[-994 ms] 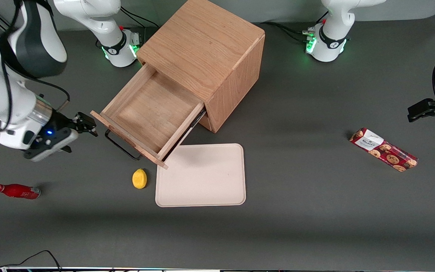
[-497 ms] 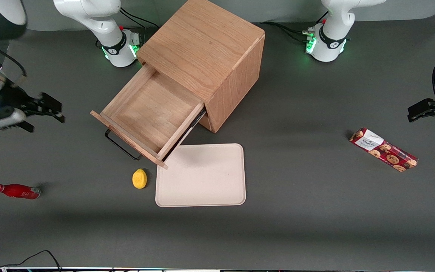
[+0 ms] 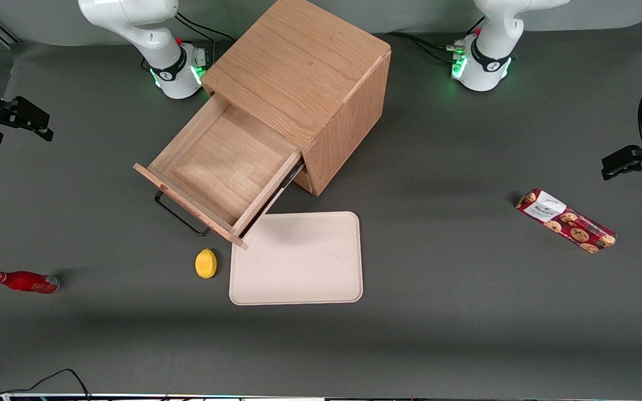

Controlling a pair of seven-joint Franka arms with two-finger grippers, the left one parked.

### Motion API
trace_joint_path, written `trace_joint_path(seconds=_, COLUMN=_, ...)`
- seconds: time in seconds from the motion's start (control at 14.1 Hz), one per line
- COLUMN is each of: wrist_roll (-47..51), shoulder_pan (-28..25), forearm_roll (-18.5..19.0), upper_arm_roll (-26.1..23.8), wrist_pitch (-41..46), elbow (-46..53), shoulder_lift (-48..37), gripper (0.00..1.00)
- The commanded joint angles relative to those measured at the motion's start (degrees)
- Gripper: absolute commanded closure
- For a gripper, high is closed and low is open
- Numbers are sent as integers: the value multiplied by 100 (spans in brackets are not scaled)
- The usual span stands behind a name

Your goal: Open upper drawer

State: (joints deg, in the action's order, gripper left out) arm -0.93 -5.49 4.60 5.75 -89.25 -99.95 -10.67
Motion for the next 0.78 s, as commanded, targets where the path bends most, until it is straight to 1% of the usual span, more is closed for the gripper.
trace_joint_path(seconds=0.0, wrist_roll=260, shoulder_pan=-67, forearm_roll=94, upper_arm_roll=40, wrist_pitch=145, elbow=2, shoulder_lift=-23, gripper=0)
trace_joint_path(seconds=0.14, wrist_roll=243, shoulder_pan=3, forearm_roll=-143, upper_arm_roll=49, wrist_pitch=136, elbow=-6, shoulder_lift=3, gripper=0)
trace_joint_path(seconds=0.36, wrist_roll=269, shoulder_pan=56, forearm_roll=-258, upper_arm_roll=49, wrist_pitch=66, elbow=2, shoulder_lift=39, gripper=0)
trace_joint_path(seconds=0.5, wrist_roll=286, shoulder_pan=65, forearm_roll=-477, upper_arm_roll=49, wrist_pitch=-22, elbow=2, shoulder_lift=47, gripper=0)
trace_joint_path(seconds=0.71, wrist_roll=295, shoulder_pan=109, forearm_roll=-504, upper_arm_roll=49, wrist_pitch=-49, elbow=2, shoulder_lift=65, gripper=0)
